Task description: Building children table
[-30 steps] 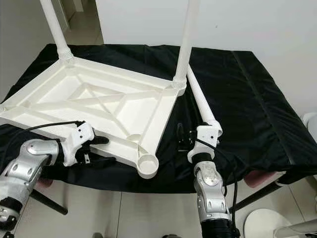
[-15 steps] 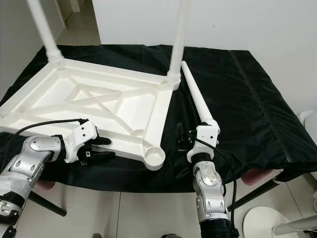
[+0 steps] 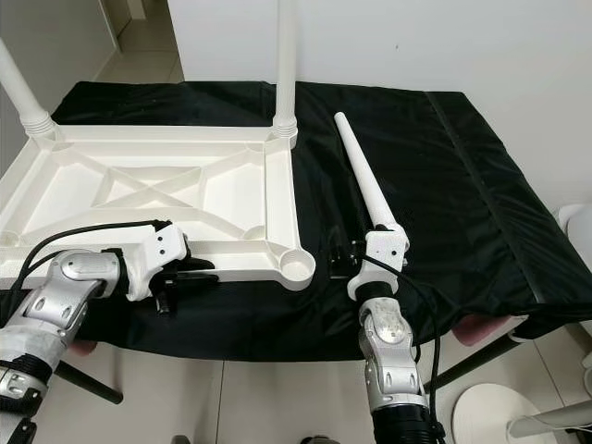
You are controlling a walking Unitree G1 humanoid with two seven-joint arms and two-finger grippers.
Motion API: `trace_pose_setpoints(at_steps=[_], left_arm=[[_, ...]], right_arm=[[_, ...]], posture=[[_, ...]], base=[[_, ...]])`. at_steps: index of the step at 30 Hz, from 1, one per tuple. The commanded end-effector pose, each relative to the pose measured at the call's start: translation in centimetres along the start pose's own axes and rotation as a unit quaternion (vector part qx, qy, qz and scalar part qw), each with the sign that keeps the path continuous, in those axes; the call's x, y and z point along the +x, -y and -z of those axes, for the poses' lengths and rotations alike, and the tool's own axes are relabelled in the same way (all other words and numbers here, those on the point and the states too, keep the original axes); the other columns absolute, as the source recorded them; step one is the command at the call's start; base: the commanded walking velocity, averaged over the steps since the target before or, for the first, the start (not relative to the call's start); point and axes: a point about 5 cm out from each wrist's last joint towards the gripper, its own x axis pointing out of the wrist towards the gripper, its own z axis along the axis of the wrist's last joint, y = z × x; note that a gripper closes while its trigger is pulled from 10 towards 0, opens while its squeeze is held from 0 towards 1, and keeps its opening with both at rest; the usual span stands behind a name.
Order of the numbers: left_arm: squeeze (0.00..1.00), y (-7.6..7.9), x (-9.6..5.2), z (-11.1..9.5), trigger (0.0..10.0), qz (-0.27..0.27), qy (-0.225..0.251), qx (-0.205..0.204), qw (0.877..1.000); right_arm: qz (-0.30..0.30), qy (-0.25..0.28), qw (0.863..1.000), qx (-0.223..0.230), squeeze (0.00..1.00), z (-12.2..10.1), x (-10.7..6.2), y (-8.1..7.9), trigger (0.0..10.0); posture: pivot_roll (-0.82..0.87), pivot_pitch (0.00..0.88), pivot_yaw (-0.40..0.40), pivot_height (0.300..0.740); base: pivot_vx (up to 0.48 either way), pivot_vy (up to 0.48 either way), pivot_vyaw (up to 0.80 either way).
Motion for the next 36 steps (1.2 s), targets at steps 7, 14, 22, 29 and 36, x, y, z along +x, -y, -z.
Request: trace_pose_setpoints(at_steps=[7, 14, 22, 29, 36], left_arm=[[0.0, -0.7, 0.0, -1.1, 10.0, -0.065, 0.039, -0.004, 0.997], [0.0, -0.3, 0.6, -4.1, 10.0, -0.061, 0.134, -0.046, 0.988], [0.0, 0.0, 3.5, -7.2, 10.0, -0.107, 0.205, -0.129, 0.964], [0.0, 0.0, 5.3, -6.4, 10.0, -0.129, 0.204, -0.23, 0.943], [0.0, 1.1, 6.0, -7.2, 10.0, -0.133, 0.201, -0.222, 0.945]], right_arm=[[0.015, 0.001, 1.0, 0.007, 0.0, 0.1, 0.2, 0.6, 10.0], [0.045, 0.009, 0.999, 0.009, 0.0, -0.1, 0.2, 1.4, 10.0], [0.066, 0.013, 0.998, 0.017, 1.0, -0.6, 1.4, 3.6, 10.0], [0.078, 0.007, 0.997, -0.008, 1.0, -0.9, 2.1, 6.0, 10.0], [0.05, -0.02, 0.998, -0.019, 0.0, -0.7, 2.7, 7.2, 10.0]], posture=[[0.0, 0.083, 0.008, 0.74], [0.0, 0.082, 0.005, 0.74], [-0.01, 0.08, -0.002, 0.74], [-0.02, 0.088, -0.002, 0.74], [-0.03, 0.095, 0.009, 0.74]], base=[[0.0, 0.0, 0.0], [0.0, 0.0, 0.0], [0.0, 0.0, 0.0], [0.0, 0.0, 0.0], [0.0, 0.0, 0.0]])
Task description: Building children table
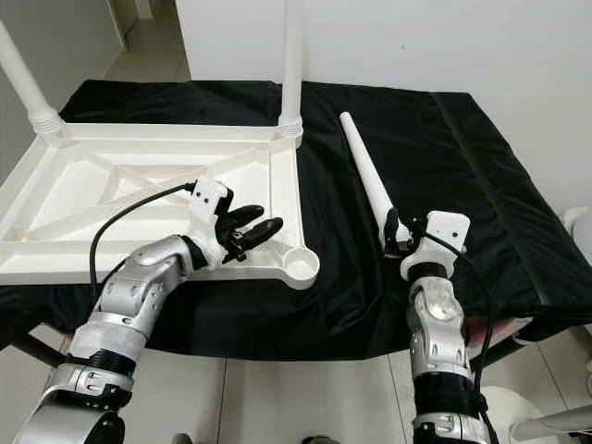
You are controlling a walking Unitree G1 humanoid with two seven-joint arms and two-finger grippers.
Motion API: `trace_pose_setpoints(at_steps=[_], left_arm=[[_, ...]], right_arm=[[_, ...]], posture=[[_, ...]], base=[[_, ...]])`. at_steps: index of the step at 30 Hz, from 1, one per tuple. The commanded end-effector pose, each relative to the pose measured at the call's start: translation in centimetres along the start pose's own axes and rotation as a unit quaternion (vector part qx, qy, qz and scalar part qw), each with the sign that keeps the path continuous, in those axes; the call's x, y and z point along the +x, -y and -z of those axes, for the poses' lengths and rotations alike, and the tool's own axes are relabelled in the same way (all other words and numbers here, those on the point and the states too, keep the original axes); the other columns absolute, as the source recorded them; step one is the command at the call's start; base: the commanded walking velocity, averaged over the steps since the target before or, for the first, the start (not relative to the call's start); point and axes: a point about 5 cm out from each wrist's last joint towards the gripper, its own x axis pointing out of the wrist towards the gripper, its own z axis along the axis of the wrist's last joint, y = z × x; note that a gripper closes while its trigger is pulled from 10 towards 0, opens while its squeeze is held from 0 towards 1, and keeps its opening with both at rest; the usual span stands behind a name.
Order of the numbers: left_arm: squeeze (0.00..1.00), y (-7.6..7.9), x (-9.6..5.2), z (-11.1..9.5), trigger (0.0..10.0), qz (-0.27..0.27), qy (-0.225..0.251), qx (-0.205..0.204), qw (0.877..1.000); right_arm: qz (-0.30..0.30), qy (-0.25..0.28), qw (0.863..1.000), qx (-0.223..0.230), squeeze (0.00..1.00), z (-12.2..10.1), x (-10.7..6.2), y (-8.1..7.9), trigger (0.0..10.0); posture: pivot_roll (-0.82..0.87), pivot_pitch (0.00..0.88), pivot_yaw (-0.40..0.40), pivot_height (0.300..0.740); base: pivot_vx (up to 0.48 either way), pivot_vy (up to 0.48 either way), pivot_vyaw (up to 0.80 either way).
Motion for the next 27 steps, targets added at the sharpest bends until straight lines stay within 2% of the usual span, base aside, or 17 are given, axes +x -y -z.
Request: trace_pose_setpoints(at_steps=[1, 5, 7, 10, 15, 27], left_arm=[[0.0, 0.6, -0.1, 0.4, 10.0, -0.009, -0.013, 0.006, 1.0], [0.0, 1.8, 0.0, 0.3, 10.0, -0.005, -0.013, 0.016, 1.0], [0.0, 1.8, 0.0, 0.3, 10.0, -0.005, -0.013, 0.016, 1.0], [0.0, 2.6, 0.1, 0.3, 10.0, 0.0, -0.013, 0.026, 1.0], [0.0, 3.1, 0.1, 0.0, 10.0, -0.002, -0.009, 0.049, 0.999], [0.0, 2.9, 0.0, -0.7, 10.0, -0.016, -0.002, 0.063, 0.998]], right_arm=[[-0.02, -0.029, 0.999, 0.01, 0.0, 0.8, 0.1, 0.2, 10.0], [-0.08, -0.055, 0.995, 0.014, 0.0, 1.6, 0.2, -0.3, 10.0], [-0.08, -0.055, 0.995, 0.014, 0.0, 1.6, 0.2, -0.3, 10.0], [-0.105, -0.074, 0.991, 0.022, 0.0, 2.4, 0.4, -0.3, 10.0], [-0.099, -0.085, 0.991, 0.024, 0.0, 2.8, 0.9, 0.2, 10.0], [-0.099, -0.108, 0.988, 0.044, 0.0, 3.3, 2.0, 0.2, 10.0]], posture=[[-0.03, 0.095, 0.009, 0.74], [-0.02, 0.111, 0.015, 0.74], [-0.02, 0.111, 0.015, 0.74], [0.0, 0.121, 0.015, 0.74], [0.01, 0.119, 0.013, 0.74], [0.02, 0.104, -0.002, 0.74]], base=[[0.0, 0.0, 0.0], [0.0, 0.0, 0.0], [0.0, 0.0, 0.0], [0.0, 0.0, 0.0], [0.0, 0.0, 0.0], [0.0, 0.0, 0.0]])
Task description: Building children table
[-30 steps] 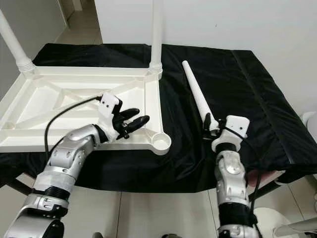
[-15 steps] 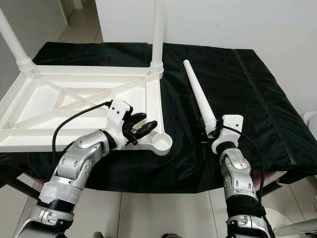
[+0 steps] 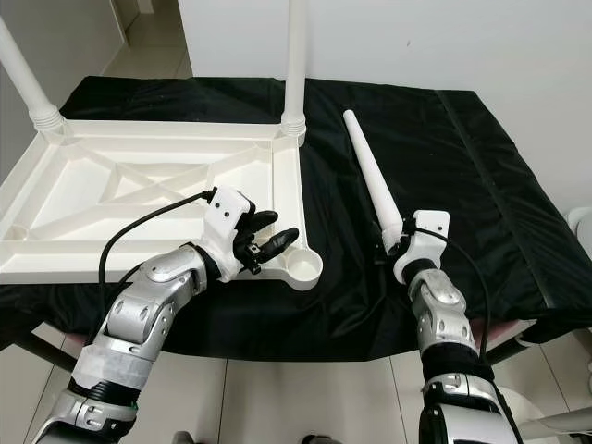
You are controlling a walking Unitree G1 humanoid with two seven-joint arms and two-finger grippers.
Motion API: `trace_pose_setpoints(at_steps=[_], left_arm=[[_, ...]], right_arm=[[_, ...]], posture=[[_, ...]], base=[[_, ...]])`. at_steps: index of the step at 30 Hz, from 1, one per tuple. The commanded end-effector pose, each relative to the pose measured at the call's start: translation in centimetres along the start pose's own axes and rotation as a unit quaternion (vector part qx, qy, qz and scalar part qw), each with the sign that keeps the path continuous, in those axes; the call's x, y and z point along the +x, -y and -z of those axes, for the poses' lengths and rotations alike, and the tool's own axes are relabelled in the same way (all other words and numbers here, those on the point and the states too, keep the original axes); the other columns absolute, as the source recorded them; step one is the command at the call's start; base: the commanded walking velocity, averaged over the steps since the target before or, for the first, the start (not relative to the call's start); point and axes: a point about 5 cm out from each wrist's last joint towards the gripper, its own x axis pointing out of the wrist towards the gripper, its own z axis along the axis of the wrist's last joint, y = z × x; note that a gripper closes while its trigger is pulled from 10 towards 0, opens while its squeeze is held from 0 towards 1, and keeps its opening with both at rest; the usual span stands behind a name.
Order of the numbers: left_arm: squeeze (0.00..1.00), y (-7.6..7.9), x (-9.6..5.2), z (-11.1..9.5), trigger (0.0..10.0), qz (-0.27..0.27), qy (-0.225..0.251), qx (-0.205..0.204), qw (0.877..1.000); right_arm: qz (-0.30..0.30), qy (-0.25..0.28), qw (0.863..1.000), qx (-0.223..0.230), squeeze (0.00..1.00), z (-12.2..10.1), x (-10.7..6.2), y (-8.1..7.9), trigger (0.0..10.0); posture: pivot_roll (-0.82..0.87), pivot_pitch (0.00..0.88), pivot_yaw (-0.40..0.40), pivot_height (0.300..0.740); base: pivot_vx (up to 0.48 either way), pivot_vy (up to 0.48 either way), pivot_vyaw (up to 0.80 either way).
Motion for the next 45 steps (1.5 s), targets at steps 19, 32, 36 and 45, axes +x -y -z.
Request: trace_pose_setpoints(at_steps=[19, 32, 36, 45], left_arm=[[0.0, -1.1, 0.6, -1.4, 10.0, -0.064, 0.037, 0.038, 0.997], [1.0, -1.5, 0.7, -1.3, 10.0, -0.015, 0.054, 0.003, 0.998], [1.0, -1.3, 0.9, -1.4, 10.0, 0.006, 0.051, -0.004, 0.999], [0.0, -1.3, 1.8, -1.6, 10.0, 0.02, 0.018, 0.01, 1.0]], right_arm=[[0.002, -0.059, 0.998, -0.003, 0.0, 2.5, 0.0, -0.1, 4.8], [0.063, 0.077, 0.994, -0.046, 0.0, 0.5, -0.8, -1.6, 10.0], [0.05, 0.141, 0.989, -0.009, 0.0, -1.0, -1.0, -2.3, 10.0], [0.04, 0.219, 0.975, -0.019, 0.0, -4.1, -0.7, -3.1, 10.0]], posture=[[0.03, 0.043, -0.048, 0.74], [0.0, 0.024, -0.02, 0.74], [0.0, 0.018, -0.016, 0.74], [-0.01, 0.002, -0.006, 0.74]], base=[[0.0, 0.0, 0.0], [0.0, 0.0, 0.0], [0.0, 0.0, 0.0], [0.0, 0.0, 0.0]])
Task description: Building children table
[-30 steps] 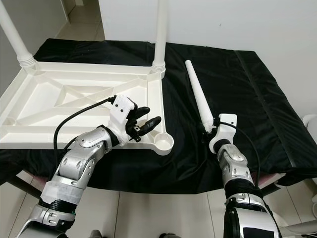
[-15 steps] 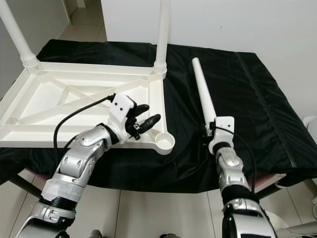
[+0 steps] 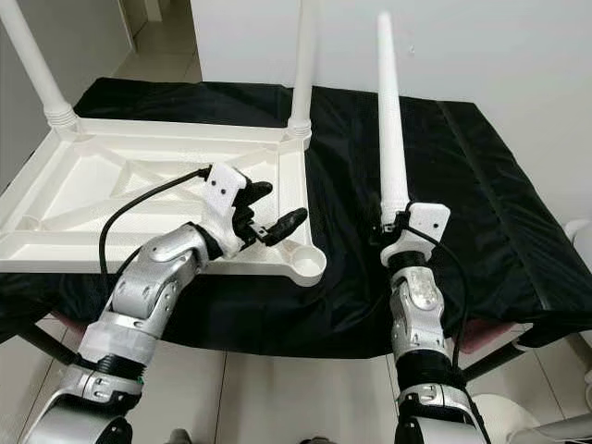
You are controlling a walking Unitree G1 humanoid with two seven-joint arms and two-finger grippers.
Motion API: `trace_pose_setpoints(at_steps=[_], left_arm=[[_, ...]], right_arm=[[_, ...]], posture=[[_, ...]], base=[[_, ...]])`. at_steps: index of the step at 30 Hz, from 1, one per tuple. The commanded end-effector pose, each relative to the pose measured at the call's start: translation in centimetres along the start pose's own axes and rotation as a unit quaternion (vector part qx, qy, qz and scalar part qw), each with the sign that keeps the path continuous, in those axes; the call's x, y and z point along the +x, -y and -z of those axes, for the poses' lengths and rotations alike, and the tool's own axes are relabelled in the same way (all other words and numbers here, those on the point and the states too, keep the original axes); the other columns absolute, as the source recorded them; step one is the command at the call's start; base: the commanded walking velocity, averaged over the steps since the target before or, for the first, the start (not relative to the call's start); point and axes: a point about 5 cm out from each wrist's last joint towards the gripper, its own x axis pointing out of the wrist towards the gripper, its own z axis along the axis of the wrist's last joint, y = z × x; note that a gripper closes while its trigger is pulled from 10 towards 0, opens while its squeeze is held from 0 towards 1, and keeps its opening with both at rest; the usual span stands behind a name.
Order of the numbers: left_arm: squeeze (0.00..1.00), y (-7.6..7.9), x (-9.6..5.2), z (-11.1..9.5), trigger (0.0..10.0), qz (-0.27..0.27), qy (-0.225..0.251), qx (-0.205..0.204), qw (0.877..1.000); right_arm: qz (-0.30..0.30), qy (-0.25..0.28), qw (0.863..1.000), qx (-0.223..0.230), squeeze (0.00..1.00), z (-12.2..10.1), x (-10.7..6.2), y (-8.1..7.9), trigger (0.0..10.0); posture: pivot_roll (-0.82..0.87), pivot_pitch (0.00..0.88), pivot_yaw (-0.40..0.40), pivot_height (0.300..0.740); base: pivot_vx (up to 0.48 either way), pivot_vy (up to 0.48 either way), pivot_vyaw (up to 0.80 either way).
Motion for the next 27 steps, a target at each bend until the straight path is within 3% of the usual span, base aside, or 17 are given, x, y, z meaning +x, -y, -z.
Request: trace_pose_setpoints(at_steps=[1, 3, 8, 9, 12, 15, 19, 22, 26, 27], left_arm=[[0.0, -0.1, 0.3, 0.3, 10.0, 0.017, -0.023, -0.018, 0.999], [0.0, -0.6, 0.4, -0.3, 10.0, 0.017, -0.014, -0.044, 0.999], [0.0, -0.9, 0.5, -1.1, 10.0, 0.026, 0.001, -0.062, 0.998], [0.0, -1.1, 0.5, -2.0, 10.0, 0.043, 0.017, -0.098, 0.994], [0.0, -1.1, 0.5, -2.2, 10.0, 0.05, 0.021, -0.11, 0.992], [0.0, -1.4, 0.1, -3.7, 10.0, 0.106, 0.051, -0.189, 0.975], [0.0, -2.3, -0.2, -5.3, 10.0, 0.15, 0.077, -0.265, 0.949], [0.0, -3.2, -0.4, -5.7, 10.0, 0.157, 0.08, -0.282, 0.943], [0.0, -4.1, -0.6, -6.0, 10.0, 0.147, 0.079, -0.276, 0.947], [0.0, -4.7, -0.7, -6.3, 10.0, 0.139, 0.088, -0.294, 0.942]], right_arm=[[-0.004, 0.048, 0.999, -0.015, 0.0, -1.9, 1.0, -0.2, 10.0], [-0.015, 0.087, 0.996, -0.016, 0.0, -3.8, 1.7, -0.5, 10.0], [-0.032, 0.123, 0.992, -0.013, 0.0, -5.5, 2.1, -1.1, 10.0], [-0.053, 0.154, 0.987, -0.011, 0.0, -6.8, 2.2, -1.8, 10.0], [-0.059, 0.163, 0.985, -0.013, 0.0, -7.2, 2.2, -2.1, 10.0], [-0.094, 0.199, 0.975, -0.015, 0.0, -8.7, 2.1, -3.6, 10.0], [-0.124, 0.197, 0.972, -0.029, 0.0, -8.8, 1.9, -4.4, 10.0], [-0.137, 0.185, 0.972, -0.037, 0.0, -8.3, 1.6, -4.7, 10.0], [-0.144, 0.173, 0.974, -0.036, 0.0, -7.9, 1.2, -4.9, 10.0], [-0.153, 0.168, 0.973, -0.039, 0.0, -7.6, 0.9, -5.2, 10.0]], posture=[[-0.01, 0.0, -0.003, 0.74], [-0.01, 0.0, -0.003, 0.74], [-0.01, 0.0, -0.002, 0.74], [-0.01, 0.0, -0.001, 0.74], [-0.01, 0.0, -0.001, 0.74], [-0.01, 0.0, -0.003, 0.74], [-0.01, 0.0, -0.011, 0.74], [-0.01, 0.0, -0.013, 0.74], [-0.01, 0.0, -0.013, 0.74], [-0.01, 0.0, -0.013, 0.74]], base=[[0.0, 0.0, 0.0], [0.0, 0.0, 0.0], [0.0, 0.0, 0.0], [0.0, 0.0, 0.0], [0.0, 0.0, 0.0], [0.0, 0.0, 0.0], [0.0, 0.0, 0.0], [0.0, 0.0, 0.0], [0.0, 0.0, 0.0], [0.0, 0.0, 0.0]])
